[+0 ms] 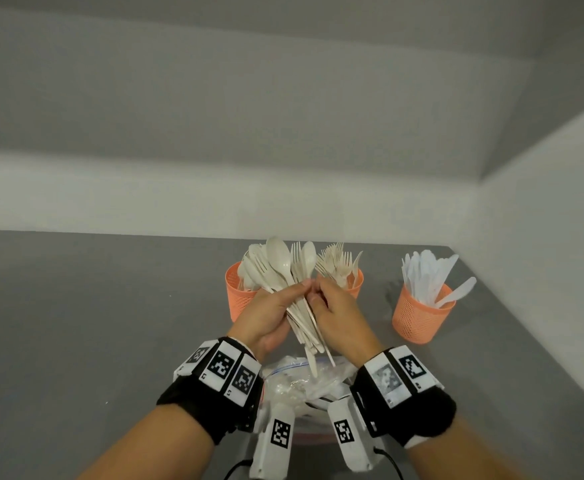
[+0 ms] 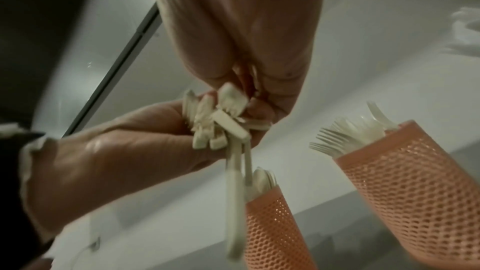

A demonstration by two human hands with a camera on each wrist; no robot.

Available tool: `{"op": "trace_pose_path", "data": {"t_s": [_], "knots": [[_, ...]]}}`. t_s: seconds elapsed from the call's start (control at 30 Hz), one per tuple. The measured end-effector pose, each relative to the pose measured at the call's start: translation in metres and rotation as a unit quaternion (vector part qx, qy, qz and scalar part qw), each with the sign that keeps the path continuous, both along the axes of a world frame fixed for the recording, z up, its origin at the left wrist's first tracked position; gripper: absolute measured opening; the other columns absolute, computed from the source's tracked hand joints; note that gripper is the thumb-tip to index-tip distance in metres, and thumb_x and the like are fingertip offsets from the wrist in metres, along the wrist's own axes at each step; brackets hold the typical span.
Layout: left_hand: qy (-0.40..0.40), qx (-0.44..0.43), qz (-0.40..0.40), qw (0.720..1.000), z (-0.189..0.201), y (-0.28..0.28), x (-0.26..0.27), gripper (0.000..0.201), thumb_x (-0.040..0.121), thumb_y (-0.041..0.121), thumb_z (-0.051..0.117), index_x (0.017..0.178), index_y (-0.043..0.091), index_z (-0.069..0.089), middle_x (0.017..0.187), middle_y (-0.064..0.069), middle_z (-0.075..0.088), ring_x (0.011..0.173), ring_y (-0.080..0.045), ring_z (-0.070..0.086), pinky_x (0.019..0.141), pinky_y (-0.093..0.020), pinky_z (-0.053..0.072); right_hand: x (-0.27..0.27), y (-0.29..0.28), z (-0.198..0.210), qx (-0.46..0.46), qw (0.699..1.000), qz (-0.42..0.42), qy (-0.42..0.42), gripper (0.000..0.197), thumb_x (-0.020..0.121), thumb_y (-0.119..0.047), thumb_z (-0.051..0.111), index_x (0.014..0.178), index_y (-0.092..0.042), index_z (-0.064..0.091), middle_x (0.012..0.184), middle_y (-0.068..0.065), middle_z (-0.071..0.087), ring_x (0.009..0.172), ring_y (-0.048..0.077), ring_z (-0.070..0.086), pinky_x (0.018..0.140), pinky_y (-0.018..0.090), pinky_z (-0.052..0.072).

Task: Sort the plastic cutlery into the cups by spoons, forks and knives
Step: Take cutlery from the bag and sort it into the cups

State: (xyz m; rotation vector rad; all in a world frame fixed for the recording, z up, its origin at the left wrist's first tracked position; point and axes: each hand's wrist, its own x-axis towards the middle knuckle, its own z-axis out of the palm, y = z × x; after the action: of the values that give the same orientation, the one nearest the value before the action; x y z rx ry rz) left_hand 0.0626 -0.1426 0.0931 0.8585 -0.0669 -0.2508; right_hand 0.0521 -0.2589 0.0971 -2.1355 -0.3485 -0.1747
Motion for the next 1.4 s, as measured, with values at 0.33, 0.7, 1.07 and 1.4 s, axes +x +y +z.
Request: {"op": "trace_pose_path", "data": {"t_s": [0.33, 0.7, 1.07, 1.4], "knots": [[0.023, -0.028, 0.06, 0.998, -0.003, -0.002, -0.009, 0.015, 0.087, -0.002, 0.05, 0.084, 0.0, 0.064, 0.07, -0.01, 0.07, 0.066, -0.018, 0.07, 0.059, -0.024, 0.057, -0.006, 0.0, 0.009, -0.074, 0.996, 0.039, -0.026, 0.018, 0.091, -0.011, 0.054, 0.108, -0.007, 0.058, 0.09, 0.0, 0.05, 0.069, 0.002, 0.045, 0.064, 0.006, 0.037], [0.006, 0.011, 0.054, 0.998, -0.002, -0.004, -0.01, 0.031, 0.077, -0.017, 0.041, 0.095, -0.004, 0.063, 0.078, -0.009, 0.072, 0.078, -0.019, 0.07, 0.063, -0.025, 0.056, -0.009, -0.002, 0.014, -0.204, 0.976, 0.043, -0.067, 0.025, 0.095, -0.008, 0.041, 0.117, -0.003, 0.051, 0.116, 0.011, 0.049, 0.101, 0.019, 0.049, 0.074, 0.015, 0.028], [0.003, -0.005, 0.053, 0.999, -0.002, -0.002, -0.015, 0.03, 0.08, -0.015, 0.047, 0.106, -0.008, 0.06, 0.087, -0.015, 0.069, 0.076, -0.021, 0.071, 0.062, -0.029, 0.058, -0.013, -0.011, 0.022, -0.134, 0.987, 0.085, 0.032, 0.027, 0.094, -0.016, 0.048, 0.121, -0.013, 0.045, 0.066, -0.005, 0.046, 0.059, 0.004, 0.043, 0.063, 0.018, 0.036], [0.03, 0.015, 0.044, 0.998, -0.002, 0.001, -0.013, 0.031, 0.077, -0.018, 0.043, 0.095, -0.002, 0.063, 0.089, -0.015, 0.066, 0.08, -0.023, 0.069, 0.075, -0.035, 0.057, -0.012, -0.005, 0.027, -0.161, 0.982, 0.087, 0.05, 0.015, 0.09, -0.01, 0.048, 0.104, -0.013, 0.046, 0.07, -0.007, 0.041, 0.059, 0.005, 0.042, 0.062, 0.018, 0.037]]}}
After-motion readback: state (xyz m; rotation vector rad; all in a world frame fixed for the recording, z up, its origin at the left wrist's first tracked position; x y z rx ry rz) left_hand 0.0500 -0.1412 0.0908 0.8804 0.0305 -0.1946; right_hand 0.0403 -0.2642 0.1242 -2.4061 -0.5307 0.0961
